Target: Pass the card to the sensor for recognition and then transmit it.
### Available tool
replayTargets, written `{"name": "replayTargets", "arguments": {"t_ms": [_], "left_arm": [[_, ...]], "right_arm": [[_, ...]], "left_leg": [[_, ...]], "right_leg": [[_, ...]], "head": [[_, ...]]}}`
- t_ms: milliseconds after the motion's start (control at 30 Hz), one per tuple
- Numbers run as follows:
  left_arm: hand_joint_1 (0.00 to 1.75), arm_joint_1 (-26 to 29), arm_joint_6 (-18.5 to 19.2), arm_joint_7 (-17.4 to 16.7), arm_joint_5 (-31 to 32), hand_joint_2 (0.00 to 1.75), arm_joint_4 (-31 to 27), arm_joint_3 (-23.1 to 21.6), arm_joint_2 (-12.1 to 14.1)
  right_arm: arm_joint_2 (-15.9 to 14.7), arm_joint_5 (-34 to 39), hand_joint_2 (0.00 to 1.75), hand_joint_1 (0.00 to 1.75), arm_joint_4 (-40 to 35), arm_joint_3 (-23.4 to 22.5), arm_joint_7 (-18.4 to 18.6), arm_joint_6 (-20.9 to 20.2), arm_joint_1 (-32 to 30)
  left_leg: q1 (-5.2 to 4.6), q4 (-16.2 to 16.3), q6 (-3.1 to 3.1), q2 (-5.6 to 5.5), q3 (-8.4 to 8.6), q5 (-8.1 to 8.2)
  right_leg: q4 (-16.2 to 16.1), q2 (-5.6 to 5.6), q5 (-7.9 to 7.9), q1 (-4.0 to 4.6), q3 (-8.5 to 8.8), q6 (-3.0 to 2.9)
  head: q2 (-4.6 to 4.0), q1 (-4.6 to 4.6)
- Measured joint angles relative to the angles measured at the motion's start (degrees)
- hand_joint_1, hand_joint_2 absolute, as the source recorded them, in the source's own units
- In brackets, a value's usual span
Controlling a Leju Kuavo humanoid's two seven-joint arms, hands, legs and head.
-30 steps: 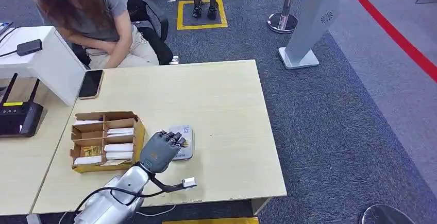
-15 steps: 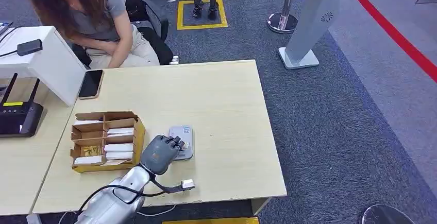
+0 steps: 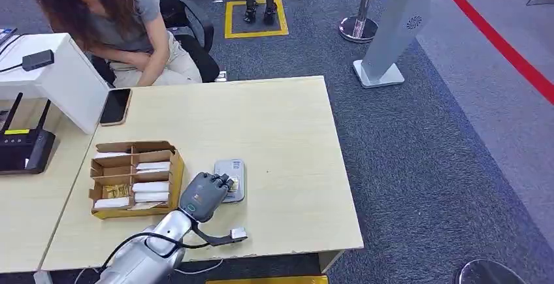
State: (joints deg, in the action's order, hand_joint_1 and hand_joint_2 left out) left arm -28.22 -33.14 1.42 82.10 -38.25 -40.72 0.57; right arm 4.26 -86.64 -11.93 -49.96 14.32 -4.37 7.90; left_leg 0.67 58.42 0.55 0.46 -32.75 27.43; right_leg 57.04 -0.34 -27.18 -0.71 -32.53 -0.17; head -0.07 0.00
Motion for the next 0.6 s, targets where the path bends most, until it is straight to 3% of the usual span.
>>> {"name": "replayTargets", "arguments": {"t_ms": [167,267,400,500,600], "left_arm": [[1.75,-0.1,-3.0,-4.2,2.8,1.75,-1.2,0.0,0.5],[1.75,0.6,-3.3,-8.7,6.1,1.75,-7.4,0.0,2.8],[1.75,-1.5,-3.3,-21.6,6.3,1.75,-22.7,-0.9,10.8],[1.75,-5.1,-3.3,-25.1,6.3,1.75,-32.3,-2.2,17.7],[1.75,-6.8,-3.3,-26.4,6.3,1.75,-37.8,-2.5,22.2]], "right_arm": [[0.0,0.5,0.00,0.00,0.0,0.0,-0.1,0.1,0.0],[0.0,0.7,0.00,0.00,0.0,0.0,-0.2,0.5,-0.3],[0.0,0.7,0.00,0.00,0.0,0.2,-0.3,0.8,-0.8],[0.0,0.7,0.00,0.00,0.0,0.2,-0.4,0.8,-1.0],[0.0,0.7,0.00,0.00,0.0,0.3,-0.4,0.8,-1.0]], "left_leg": [[0.00,0.0,0.00,0.00,0.00,0.00],[0.02,0.0,0.01,0.02,-0.01,-0.01],[0.08,0.0,0.07,0.03,-0.03,-0.05],[0.11,0.0,0.13,0.02,-0.02,-0.09],[0.11,0.0,0.14,0.01,-0.02,-0.09]], "right_leg": [[0.0,0.00,0.00,0.00,0.00,0.00],[0.0,0.01,0.01,0.01,-0.02,-0.02],[0.1,0.03,0.02,0.08,-0.06,-0.04],[0.1,0.03,0.02,0.11,-0.06,-0.05],[0.1,0.03,0.01,0.14,-0.05,-0.05]], "head": [[0.00,0.00],[0.00,-0.02],[0.00,-0.02],[0.00,0.00],[0.00,-0.02]]}}
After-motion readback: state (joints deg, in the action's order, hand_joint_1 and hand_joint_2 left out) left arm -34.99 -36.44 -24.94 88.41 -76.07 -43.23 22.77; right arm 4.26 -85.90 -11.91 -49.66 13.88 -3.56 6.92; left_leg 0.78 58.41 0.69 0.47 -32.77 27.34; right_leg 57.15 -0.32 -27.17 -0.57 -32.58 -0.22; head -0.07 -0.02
